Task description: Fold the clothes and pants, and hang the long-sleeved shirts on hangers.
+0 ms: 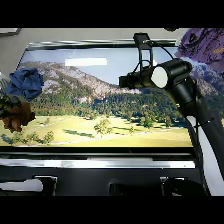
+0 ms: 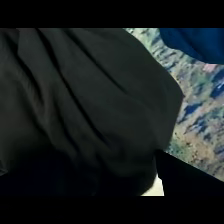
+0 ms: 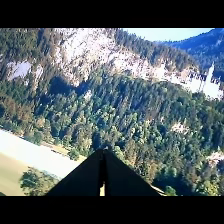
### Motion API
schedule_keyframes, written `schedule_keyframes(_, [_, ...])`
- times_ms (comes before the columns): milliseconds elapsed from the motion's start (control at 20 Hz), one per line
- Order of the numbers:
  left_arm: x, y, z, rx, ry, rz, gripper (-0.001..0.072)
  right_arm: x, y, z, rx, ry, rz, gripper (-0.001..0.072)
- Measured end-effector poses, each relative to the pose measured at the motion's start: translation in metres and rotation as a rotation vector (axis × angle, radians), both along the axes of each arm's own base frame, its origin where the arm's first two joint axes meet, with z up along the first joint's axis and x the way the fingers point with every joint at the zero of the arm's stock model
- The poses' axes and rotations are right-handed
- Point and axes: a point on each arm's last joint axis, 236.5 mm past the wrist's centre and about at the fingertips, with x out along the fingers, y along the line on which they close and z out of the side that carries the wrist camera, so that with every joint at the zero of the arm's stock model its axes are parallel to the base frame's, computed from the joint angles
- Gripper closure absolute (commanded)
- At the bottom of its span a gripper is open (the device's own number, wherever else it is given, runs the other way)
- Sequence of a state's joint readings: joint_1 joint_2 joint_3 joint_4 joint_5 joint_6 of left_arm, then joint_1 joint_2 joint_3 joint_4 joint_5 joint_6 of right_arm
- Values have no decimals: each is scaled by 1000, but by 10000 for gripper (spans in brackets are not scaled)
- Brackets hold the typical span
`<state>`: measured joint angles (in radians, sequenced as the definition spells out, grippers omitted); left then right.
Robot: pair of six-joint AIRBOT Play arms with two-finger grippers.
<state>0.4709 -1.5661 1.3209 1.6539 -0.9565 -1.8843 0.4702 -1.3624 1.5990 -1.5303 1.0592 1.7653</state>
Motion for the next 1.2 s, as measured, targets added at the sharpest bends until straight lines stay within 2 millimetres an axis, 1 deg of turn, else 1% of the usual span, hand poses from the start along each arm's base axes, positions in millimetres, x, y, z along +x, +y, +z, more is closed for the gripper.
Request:
schedule_keyframes(50, [-1,3,-11,-9,15,7,119,0,0,0,-1,1,0,678])
schedule_keyframes(100, [-2,4,-20,-18,26,12,592,0,0,0,-1,3,0,678])
schedule_keyframes(150, [-4,5,-27,-25,38,15,691,-1,0,-1,-3,5,0,676])
schedule_keyframes(200, [-4,4,-31,-35,45,19,692,-1,0,-1,-3,5,0,627])
schedule_keyframes(250, [-5,1,-33,-46,56,20,693,-1,0,-1,-3,5,0,558])
schedule_keyframes(300, [-7,-2,-34,-58,70,19,693,-1,-1,-1,-3,6,0,525])
schedule_keyframes(400, [-14,-15,-30,-87,111,11,694,-3,-1,-2,-8,15,0,521])
schedule_keyframes(450, [-16,-27,-23,-107,122,1,694,-5,-2,-4,-12,24,0,522])
schedule_keyframes(500, [-15,-41,-15,-127,121,-15,694,-7,-4,-5,-15,36,-2,524])
schedule_keyframes(550, [-10,-57,-2,-138,102,-43,694,-10,-5,-6,-21,49,-3,527])
schedule_keyframes(600, [-6,-78,11,-155,83,-76,694,-15,-8,-8,-33,65,-4,526])
schedule_keyframes(700, [7,-133,42,-203,19,-173,693,-21,-17,-8,-64,83,-11,525])
schedule_keyframes(800, [14,-202,72,-266,-46,-293,694,-28,-30,-8,-113,97,-26,524])
schedule_keyframes(850, [15,-240,85,-305,-74,-356,693,-31,-39,-8,-145,106,-37,524])
schedule_keyframes(950, [10,-315,104,-387,-115,-473,692,-39,-60,-10,-224,128,-63,523])
schedule_keyframes(1050, [0,-387,116,-450,-147,-592,692,-48,-81,-13,-310,158,-82,523])
schedule_keyframes(1100, [-5,-419,119,-470,-164,-649,692,-53,-90,-14,-351,177,-87,522])
schedule_keyframes(1150, [-11,-447,118,-485,-175,-699,689,-57,-98,-15,-384,194,-91,513])
schedule_keyframes(1200, [-16,-473,115,-498,-181,-744,653,-62,-105,-17,-413,212,-93,474])
